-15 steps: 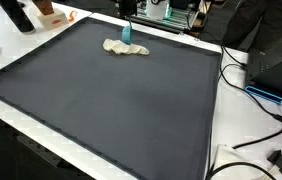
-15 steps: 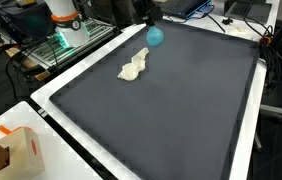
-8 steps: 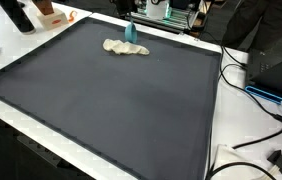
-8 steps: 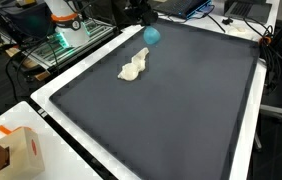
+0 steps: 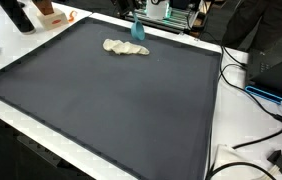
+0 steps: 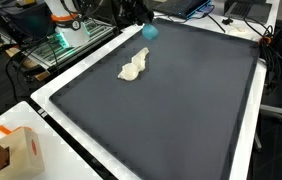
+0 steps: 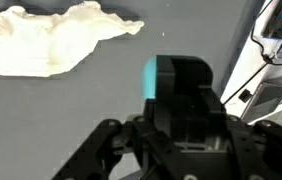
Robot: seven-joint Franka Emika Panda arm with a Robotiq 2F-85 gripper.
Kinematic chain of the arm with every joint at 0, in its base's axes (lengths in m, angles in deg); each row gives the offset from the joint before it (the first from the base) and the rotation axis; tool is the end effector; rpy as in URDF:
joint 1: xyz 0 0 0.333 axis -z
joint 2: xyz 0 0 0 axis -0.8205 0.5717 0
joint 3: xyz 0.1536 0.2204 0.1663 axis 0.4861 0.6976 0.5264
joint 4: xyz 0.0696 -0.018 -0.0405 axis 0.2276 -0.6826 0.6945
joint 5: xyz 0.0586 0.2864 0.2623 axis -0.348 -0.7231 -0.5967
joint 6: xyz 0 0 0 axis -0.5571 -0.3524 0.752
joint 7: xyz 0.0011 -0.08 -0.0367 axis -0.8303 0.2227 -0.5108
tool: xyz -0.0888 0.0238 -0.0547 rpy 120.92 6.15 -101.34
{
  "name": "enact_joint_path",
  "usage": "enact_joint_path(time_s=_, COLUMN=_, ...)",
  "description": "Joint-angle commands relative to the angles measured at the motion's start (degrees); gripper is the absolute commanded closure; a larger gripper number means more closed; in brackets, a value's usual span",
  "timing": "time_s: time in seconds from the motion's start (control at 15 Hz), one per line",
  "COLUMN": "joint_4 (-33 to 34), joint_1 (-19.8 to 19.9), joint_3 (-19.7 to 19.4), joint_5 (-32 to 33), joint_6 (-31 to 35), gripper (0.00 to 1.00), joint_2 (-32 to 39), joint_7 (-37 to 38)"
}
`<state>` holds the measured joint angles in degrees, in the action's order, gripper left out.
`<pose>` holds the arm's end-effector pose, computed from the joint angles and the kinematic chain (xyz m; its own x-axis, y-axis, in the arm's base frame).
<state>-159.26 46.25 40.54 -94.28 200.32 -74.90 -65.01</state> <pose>0.4173 -0.0283 0.3503 0.9628 0.0329 0.2681 0.1678 -0.8507 -0.4982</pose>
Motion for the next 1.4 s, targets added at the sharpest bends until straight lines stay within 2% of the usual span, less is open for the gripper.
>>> enact_joint_path(time_s=0.0, joint_4=-0.08, joint_1=3.01, joint_3=-0.73, joint_5=-8.17, joint_6=-4.08, gripper=0.75, joint_2=0.72, joint_7=-6.86)
enact_joint_path(time_s=0.4, joint_4=0.2, joint_1=8.59, joint_3=-0.14, joint_5=-16.7, joint_6=-8.58, gripper=0.75, joint_2=4.95, joint_7=-13.93)
enact_joint_path(time_s=0.73, joint_4=0.35, joint_1=12.54, joint_3=0.26, joint_5=-20.47, joint_6=-11.0, gripper=0.75, joint_2=8.48, joint_7=-16.95)
enact_joint_path(time_s=1.33, joint_4=0.62, joint_1=16.53, joint_3=1.07, joint_5=-24.31, joint_6=-10.18, gripper=0.75, joint_2=11.69, joint_7=-15.53)
